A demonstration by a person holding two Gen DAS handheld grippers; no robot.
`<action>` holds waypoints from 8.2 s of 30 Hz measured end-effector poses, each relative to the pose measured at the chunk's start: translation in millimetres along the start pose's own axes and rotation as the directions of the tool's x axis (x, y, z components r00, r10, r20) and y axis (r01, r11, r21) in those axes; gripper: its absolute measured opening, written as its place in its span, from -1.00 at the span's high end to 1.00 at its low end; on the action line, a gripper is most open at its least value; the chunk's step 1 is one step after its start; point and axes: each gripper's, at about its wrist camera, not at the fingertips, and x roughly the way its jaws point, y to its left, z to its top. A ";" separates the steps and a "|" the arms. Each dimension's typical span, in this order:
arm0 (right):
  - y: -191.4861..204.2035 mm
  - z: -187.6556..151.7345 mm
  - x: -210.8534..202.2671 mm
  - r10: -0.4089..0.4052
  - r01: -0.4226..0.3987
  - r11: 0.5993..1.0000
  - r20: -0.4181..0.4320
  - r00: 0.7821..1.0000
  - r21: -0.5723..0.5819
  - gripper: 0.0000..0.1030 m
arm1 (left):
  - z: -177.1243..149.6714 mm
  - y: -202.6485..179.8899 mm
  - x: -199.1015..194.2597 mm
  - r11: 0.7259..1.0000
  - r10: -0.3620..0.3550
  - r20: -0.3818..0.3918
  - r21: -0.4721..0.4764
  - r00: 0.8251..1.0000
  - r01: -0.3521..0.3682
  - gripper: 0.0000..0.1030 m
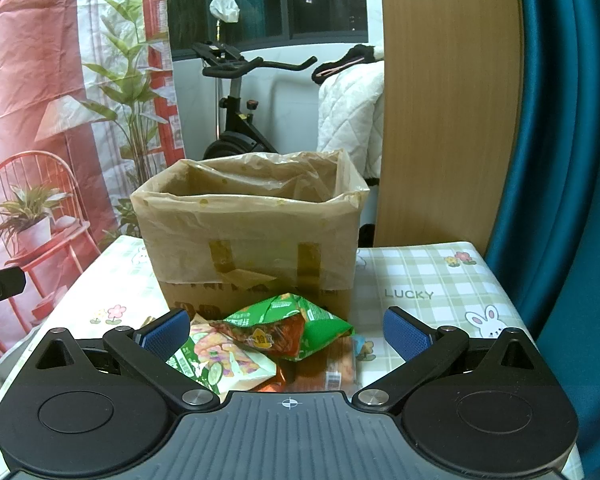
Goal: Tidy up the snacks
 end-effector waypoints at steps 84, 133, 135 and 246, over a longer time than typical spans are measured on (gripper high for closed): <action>12.1 -91.7 58.2 0.117 -0.119 0.991 -0.040 0.992 -0.056 -0.99 | -135.2 16.3 124.1 0.942 -0.310 -0.411 -0.010 0.857 0.336 -0.71; -91.9 -69.6 44.3 0.101 -0.101 0.995 0.064 0.993 0.002 -0.19 | -35.5 30.2 76.9 0.965 -0.253 -0.003 -0.076 0.968 0.252 -0.70; -93.9 -43.2 41.0 0.102 -0.103 0.995 0.136 0.986 0.001 -0.19 | -18.0 25.8 78.6 0.964 -0.257 0.039 -0.059 0.966 0.259 -0.70; 15.1 -106.3 185.8 0.405 -0.390 0.914 -0.255 0.878 0.109 -0.14 | -131.3 18.9 189.9 0.812 -0.557 -0.334 -0.412 0.761 0.413 -0.22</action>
